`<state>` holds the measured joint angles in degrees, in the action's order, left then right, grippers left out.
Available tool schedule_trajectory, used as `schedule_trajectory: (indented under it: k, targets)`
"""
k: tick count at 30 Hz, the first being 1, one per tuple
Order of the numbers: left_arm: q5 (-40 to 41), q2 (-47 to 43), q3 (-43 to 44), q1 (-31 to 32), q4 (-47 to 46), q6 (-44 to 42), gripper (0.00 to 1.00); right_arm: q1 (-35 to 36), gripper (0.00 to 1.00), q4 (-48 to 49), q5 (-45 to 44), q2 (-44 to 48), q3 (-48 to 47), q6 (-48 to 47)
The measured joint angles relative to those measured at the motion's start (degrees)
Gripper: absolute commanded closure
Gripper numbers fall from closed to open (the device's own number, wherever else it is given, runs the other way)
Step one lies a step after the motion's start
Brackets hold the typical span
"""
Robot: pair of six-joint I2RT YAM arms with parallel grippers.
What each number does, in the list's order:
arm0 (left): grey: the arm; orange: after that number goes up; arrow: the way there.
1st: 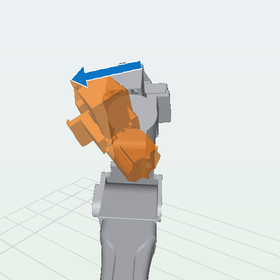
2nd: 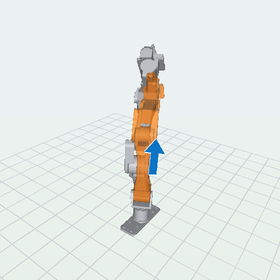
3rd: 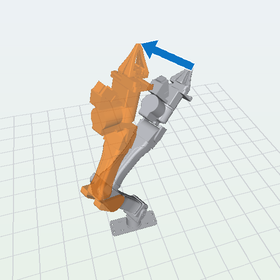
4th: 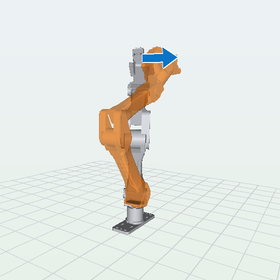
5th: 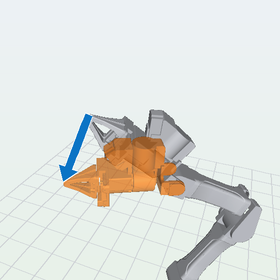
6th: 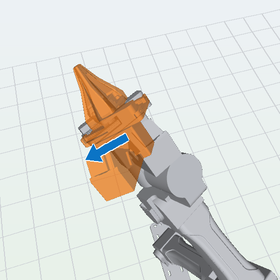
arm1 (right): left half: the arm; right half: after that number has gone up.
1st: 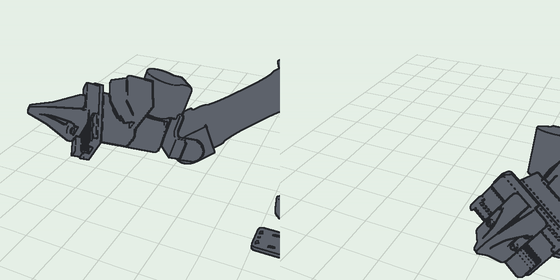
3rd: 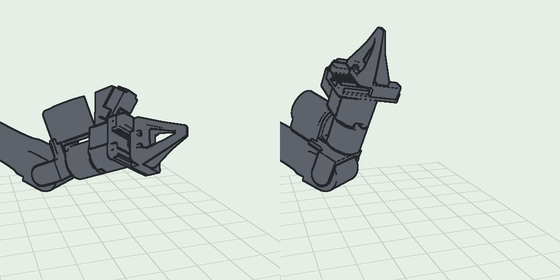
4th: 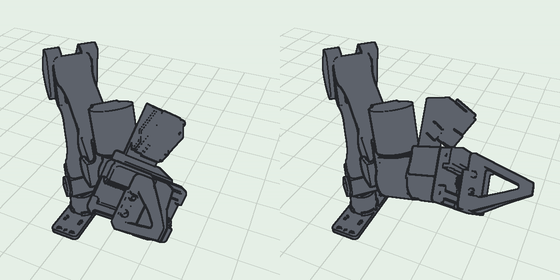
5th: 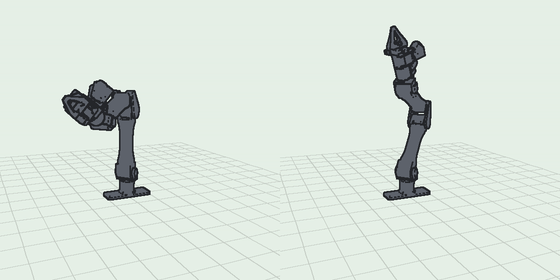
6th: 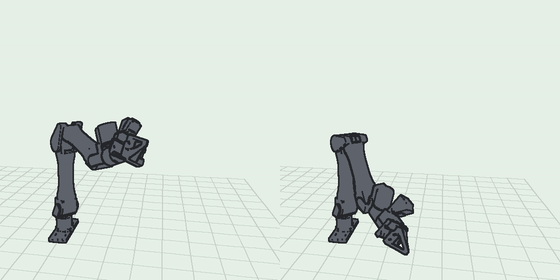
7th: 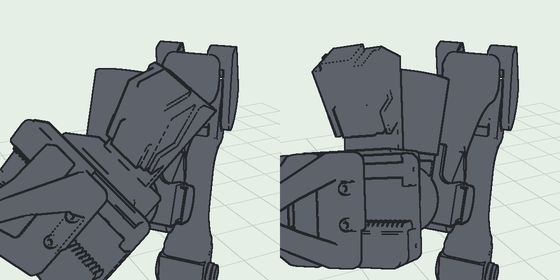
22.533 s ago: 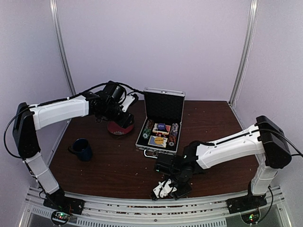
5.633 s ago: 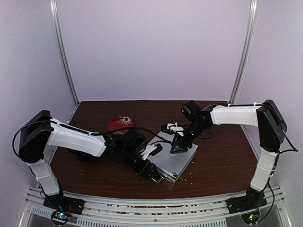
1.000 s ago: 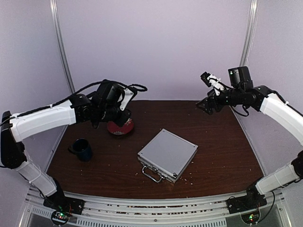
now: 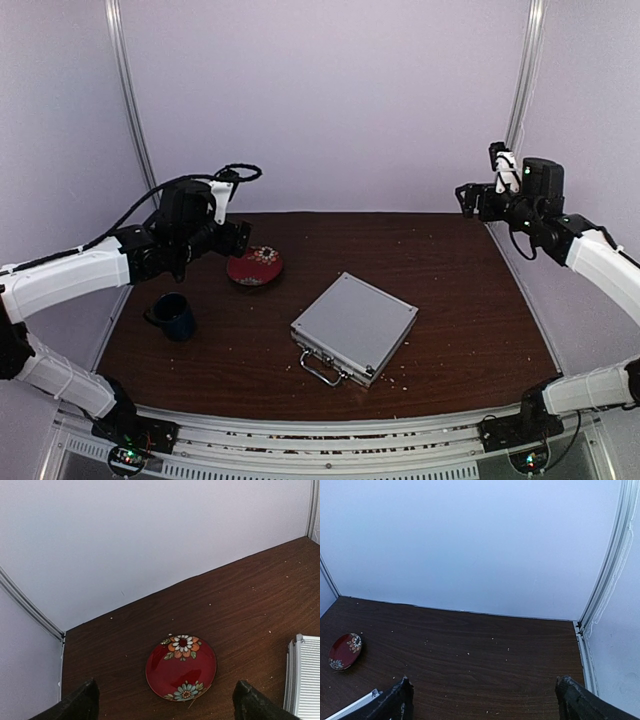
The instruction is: Pack up texas hold em set
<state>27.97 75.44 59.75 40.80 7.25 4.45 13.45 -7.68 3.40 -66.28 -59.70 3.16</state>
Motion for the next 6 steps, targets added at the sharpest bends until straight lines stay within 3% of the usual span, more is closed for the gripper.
schedule_trajectory:
  k: [6]
  targets:
    - [-0.83,0.02,0.0,0.0,0.0,0.07,0.06,-0.33,0.0,0.04,1.92,0.0,0.02,-0.15]
